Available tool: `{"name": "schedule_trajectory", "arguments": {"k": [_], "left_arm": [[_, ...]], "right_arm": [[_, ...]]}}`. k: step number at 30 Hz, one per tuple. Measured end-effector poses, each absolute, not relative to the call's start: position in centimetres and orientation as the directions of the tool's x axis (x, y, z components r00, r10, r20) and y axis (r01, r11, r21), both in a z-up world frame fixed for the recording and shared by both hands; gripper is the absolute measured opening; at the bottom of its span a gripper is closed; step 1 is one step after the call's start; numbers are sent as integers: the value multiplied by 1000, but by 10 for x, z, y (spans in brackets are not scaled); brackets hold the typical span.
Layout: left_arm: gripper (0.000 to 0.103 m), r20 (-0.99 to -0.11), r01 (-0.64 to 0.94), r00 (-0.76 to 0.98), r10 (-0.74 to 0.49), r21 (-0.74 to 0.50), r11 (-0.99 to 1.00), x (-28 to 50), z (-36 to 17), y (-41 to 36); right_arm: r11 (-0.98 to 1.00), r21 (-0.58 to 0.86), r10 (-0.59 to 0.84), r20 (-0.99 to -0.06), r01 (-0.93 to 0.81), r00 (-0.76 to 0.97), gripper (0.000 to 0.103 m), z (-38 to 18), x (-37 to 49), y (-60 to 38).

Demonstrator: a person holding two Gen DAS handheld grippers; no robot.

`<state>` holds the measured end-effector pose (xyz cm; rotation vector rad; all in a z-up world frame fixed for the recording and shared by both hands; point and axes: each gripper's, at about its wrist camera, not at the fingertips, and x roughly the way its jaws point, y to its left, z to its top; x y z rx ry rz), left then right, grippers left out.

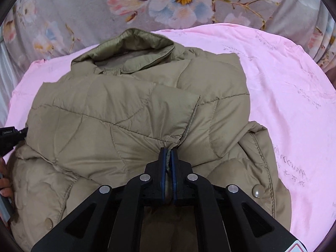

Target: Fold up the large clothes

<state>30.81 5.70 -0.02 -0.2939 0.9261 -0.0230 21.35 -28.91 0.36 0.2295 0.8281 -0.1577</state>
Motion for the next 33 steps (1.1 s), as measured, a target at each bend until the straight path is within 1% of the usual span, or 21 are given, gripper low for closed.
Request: {"name": "schedule_trajectory", "arguments": {"k": [3, 4, 5, 6, 7, 8, 9, 11, 13, 16, 17, 18, 19, 21, 22, 24, 29, 33], "left_arm": [[6, -777, -92, 624, -79, -174, 980, 305, 3, 48], [6, -777, -88, 628, -55, -141, 986, 302, 6, 46], [11, -777, -83, 629, -38, -115, 990, 299, 11, 44], [17, -772, -81, 635, -13, -84, 993, 294, 19, 43], [19, -763, -75, 647, -7, -73, 995, 290, 26, 42], [22, -747, -61, 665, -8, -65, 996, 284, 36, 40], [22, -722, -45, 692, -1, -45, 998, 279, 50, 34], [24, -683, 0, 731, -15, -22, 1000, 274, 72, 18], [29, -662, 52, 749, -42, -5, 999, 276, 85, -5], [30, -682, 119, 729, -68, 29, 992, 287, 78, -42], [30, -696, 129, 716, -65, 41, 991, 290, 70, -52], [30, -715, 143, 696, -61, 55, 988, 296, 58, -62], [29, -727, 149, 684, -59, 60, 987, 297, 48, -67], [26, -751, 158, 657, -62, 57, 986, 299, 25, -73], [26, -754, 155, 655, -56, 61, 986, 299, 14, -74], [26, -732, 161, 680, -44, 90, 983, 296, 1, -76], [25, -709, 158, 704, -35, 108, 982, 289, -11, -78], [25, -710, 159, 704, -36, 108, 981, 288, -13, -77]], "right_arm": [[964, 132, -56, -752, 233, 657, 8, 4, 214, -288], [960, 135, -61, -753, 245, 655, 14, 7, 211, -290], [954, 149, -63, -747, 259, 662, 16, 13, 206, -292], [949, 167, -61, -734, 266, 676, 21, 18, 200, -293], [944, 193, -53, -709, 266, 703, 28, 28, 193, -294], [942, 210, -47, -690, 262, 722, 32, 36, 188, -295], [941, 229, -38, -665, 251, 746, 36, 47, 184, -294], [943, 254, -7, -633, 216, 774, 38, 63, 185, -288], [950, 258, 27, -622, 173, 782, 39, 72, 196, -276], [964, 227, 43, -651, 140, 758, 38, 64, 220, -256], [966, 223, 52, -668, 133, 742, 37, 56, 228, -250], [967, 221, 60, -681, 127, 730, 31, 50, 234, -247], [967, 222, 68, -693, 122, 717, 22, 42, 238, -243], [968, 216, 70, -720, 126, 691, 18, 24, 246, -239], [969, 213, 69, -724, 126, 687, 17, 16, 246, -237], [973, 195, 57, -718, 122, 694, 16, 7, 241, -232], [984, 133, 9, -708, 121, 706, 16, 0, 241, -220], [987, 97, -21, -703, 126, 710, 16, -5, 239, -215]]}}
